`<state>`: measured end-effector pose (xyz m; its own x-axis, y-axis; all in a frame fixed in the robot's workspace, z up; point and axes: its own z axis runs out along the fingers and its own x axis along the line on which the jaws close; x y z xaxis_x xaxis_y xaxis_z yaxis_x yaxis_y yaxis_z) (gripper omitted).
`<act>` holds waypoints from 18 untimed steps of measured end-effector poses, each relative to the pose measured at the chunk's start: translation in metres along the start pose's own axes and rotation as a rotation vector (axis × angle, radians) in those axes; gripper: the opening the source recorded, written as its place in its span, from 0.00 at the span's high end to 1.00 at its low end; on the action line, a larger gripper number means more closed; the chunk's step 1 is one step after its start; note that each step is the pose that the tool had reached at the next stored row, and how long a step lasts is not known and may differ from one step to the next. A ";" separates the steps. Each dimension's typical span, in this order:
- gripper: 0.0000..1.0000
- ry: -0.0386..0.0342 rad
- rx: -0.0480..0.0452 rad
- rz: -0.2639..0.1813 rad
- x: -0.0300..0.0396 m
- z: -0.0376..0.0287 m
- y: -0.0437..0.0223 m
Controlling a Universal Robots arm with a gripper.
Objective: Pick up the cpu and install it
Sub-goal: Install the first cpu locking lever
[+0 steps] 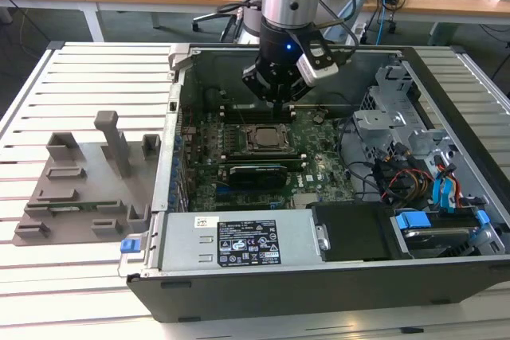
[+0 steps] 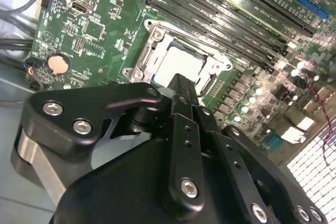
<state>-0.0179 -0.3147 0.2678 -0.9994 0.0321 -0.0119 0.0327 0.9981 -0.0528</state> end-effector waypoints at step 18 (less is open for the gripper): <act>0.89 -0.0060 -0.0023 -0.115 0.0173 -0.0002 0.0004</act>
<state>-0.0351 -0.3137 0.2679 -0.9965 -0.0826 -0.0119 -0.0818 0.9953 -0.0518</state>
